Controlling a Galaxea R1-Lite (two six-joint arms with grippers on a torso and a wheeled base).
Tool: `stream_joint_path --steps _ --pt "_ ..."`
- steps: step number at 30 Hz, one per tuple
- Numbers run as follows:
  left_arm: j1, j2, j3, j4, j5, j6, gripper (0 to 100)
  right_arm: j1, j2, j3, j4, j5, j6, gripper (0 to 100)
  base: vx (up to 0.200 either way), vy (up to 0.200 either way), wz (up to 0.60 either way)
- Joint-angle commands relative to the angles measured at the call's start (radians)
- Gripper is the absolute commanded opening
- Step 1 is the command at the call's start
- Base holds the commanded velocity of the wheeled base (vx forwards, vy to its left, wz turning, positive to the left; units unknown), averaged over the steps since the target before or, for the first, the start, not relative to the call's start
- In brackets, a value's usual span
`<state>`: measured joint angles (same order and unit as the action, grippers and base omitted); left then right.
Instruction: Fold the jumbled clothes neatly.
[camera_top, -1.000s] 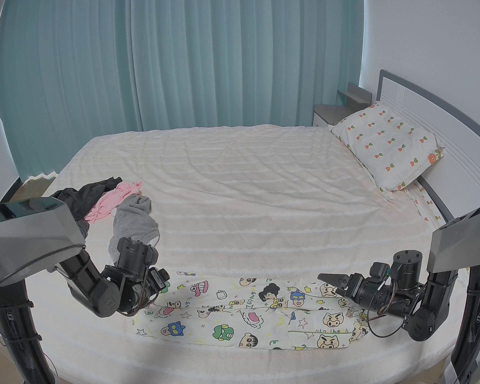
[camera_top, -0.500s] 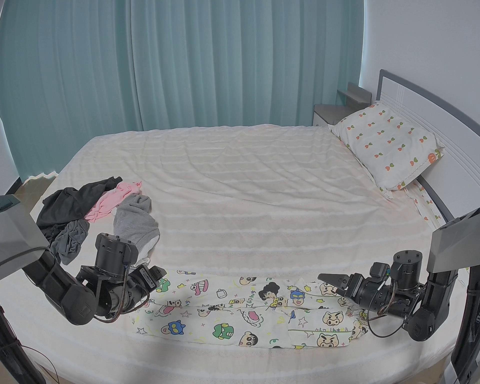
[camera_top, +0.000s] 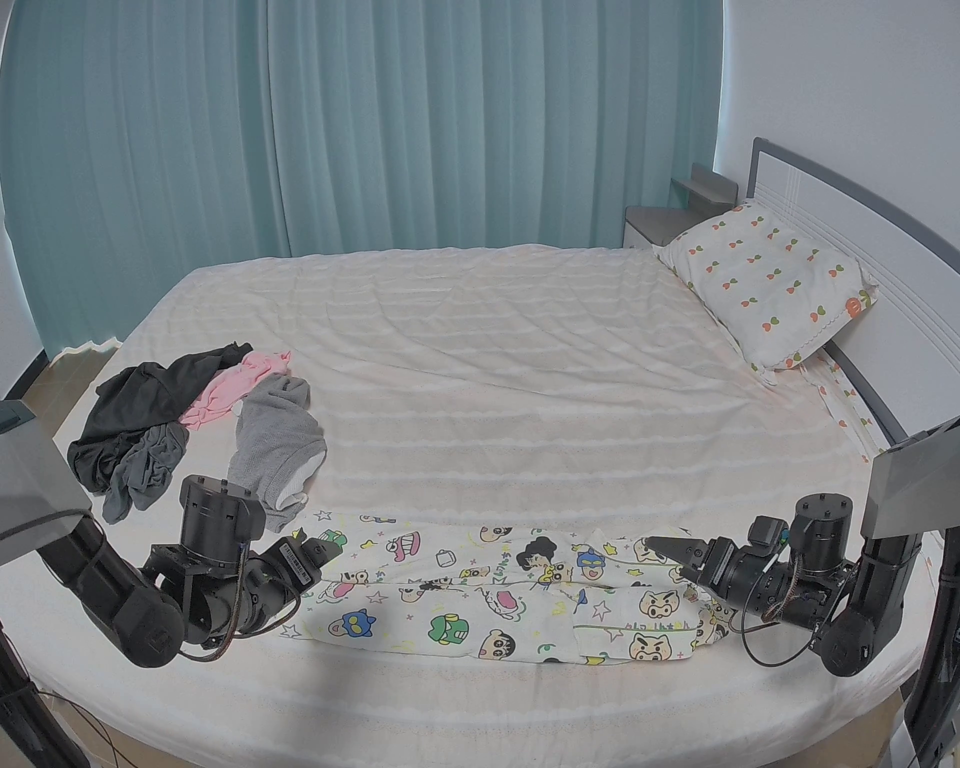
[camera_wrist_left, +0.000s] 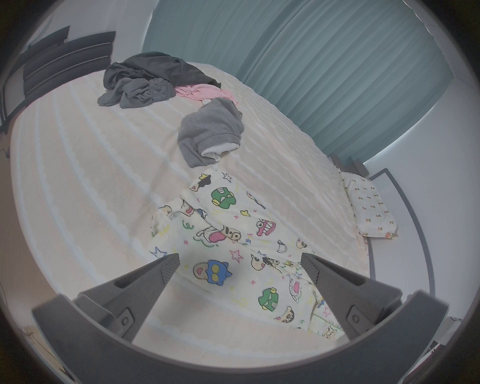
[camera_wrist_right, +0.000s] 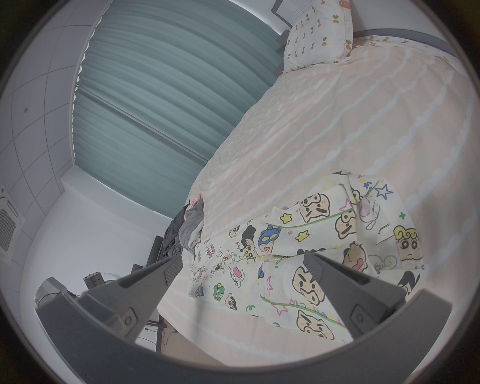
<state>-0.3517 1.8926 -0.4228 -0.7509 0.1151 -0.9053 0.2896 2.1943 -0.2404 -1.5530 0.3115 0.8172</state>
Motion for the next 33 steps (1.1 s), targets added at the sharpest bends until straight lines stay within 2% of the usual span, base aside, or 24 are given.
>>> stream_joint_path --steps 1,7,8,12,16,19,24,28,33 --pt "-0.004 -0.003 0.038 -0.024 -0.025 -0.015 100 0.022 0.038 -0.013 -0.009 -0.002 -0.001 100 0.0 0.0 0.0" --pt "-0.003 0.005 0.059 -0.088 -0.087 -0.067 100 0.059 0.096 -0.119 0.065 0.0 -0.027 100 0.0 0.0 0.0" --pt "-0.006 0.028 0.055 -0.11 -0.092 -0.09 100 0.08 0.108 -0.163 0.151 -0.002 -0.049 100 0.0 0.0 0.0" --pt "-0.01 0.105 0.058 -0.185 -0.094 -0.119 100 0.091 0.114 -0.237 0.261 -0.002 -0.058 100 0.0 0.0 0.0" --pt "-0.01 0.168 0.081 -0.283 -0.089 -0.118 100 0.074 0.133 -0.292 0.363 -0.002 -0.09 100 0.0 0.0 0.0" --pt "-0.01 0.169 0.102 -0.324 -0.092 -0.116 100 0.031 0.147 -0.33 0.435 -0.002 -0.105 100 0.0 0.0 0.0" --pt "-0.009 0.166 0.108 -0.331 -0.092 -0.116 100 -0.03 0.186 -0.339 0.45 -0.003 -0.174 100 0.0 0.0 0.0" --pt "-0.009 0.165 0.108 -0.331 -0.092 -0.116 100 -0.03 0.196 -0.346 0.452 -0.014 -0.207 100 0.0 0.0 0.0" --pt "-0.009 0.163 0.11 -0.332 -0.094 -0.118 100 -0.024 0.156 -0.339 0.43 -0.015 -0.198 100 0.0 0.0 0.0"
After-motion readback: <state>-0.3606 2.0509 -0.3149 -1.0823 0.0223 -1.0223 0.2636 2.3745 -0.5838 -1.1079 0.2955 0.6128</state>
